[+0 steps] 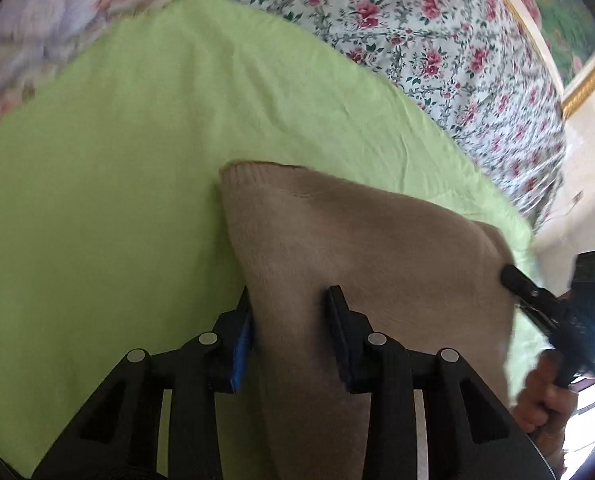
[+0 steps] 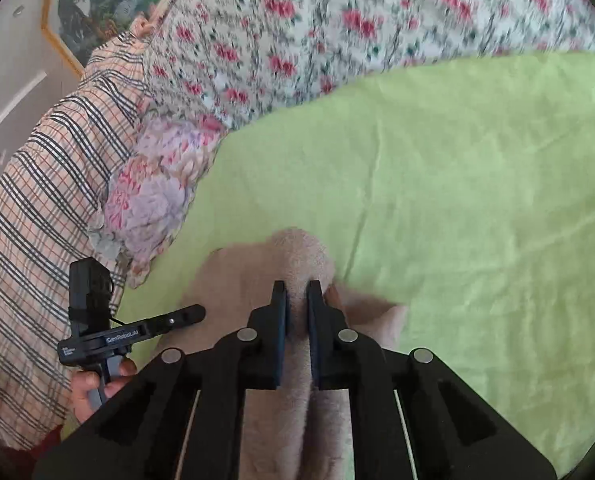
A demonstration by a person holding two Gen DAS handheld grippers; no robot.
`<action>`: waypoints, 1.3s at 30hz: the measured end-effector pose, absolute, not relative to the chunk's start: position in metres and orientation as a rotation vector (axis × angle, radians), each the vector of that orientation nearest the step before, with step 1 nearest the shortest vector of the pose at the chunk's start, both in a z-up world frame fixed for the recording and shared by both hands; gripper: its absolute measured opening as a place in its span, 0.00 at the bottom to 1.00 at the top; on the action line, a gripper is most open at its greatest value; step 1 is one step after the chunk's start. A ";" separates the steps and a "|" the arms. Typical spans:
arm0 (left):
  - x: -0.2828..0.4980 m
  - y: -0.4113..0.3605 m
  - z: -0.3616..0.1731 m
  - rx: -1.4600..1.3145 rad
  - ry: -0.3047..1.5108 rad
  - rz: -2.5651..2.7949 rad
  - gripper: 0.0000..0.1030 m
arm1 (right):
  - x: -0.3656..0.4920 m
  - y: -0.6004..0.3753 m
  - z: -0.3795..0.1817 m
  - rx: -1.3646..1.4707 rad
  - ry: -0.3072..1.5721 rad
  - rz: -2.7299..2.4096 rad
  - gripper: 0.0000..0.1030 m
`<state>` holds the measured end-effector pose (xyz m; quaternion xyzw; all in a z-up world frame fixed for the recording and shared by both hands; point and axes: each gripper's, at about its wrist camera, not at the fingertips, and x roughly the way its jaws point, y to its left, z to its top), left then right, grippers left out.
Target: Fold small clothes
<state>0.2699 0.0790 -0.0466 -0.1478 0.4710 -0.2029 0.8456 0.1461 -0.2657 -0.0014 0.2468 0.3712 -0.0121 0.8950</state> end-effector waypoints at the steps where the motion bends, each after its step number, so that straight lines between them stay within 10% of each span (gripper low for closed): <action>1: 0.269 0.074 -0.047 -0.256 0.984 -0.404 0.31 | 0.151 -0.267 -0.013 0.502 0.815 -0.049 0.10; 15: 0.130 0.099 -0.006 -0.129 0.889 -0.355 0.44 | 0.068 -0.243 -0.004 0.581 0.827 -0.005 0.37; 33: -0.003 0.063 -0.042 -0.043 0.904 -0.414 0.58 | -0.005 -0.193 -0.026 0.600 0.825 0.047 0.37; 35: 0.003 0.053 -0.048 -0.011 0.901 -0.390 0.58 | -0.003 -0.190 -0.030 0.597 0.835 0.052 0.33; 37: 0.012 0.043 -0.059 0.042 0.923 -0.356 0.58 | -0.002 -0.190 -0.030 0.597 0.834 0.051 0.07; 39: 0.012 0.040 -0.063 0.077 0.922 -0.323 0.54 | -0.006 -0.192 -0.021 0.604 0.785 0.058 0.07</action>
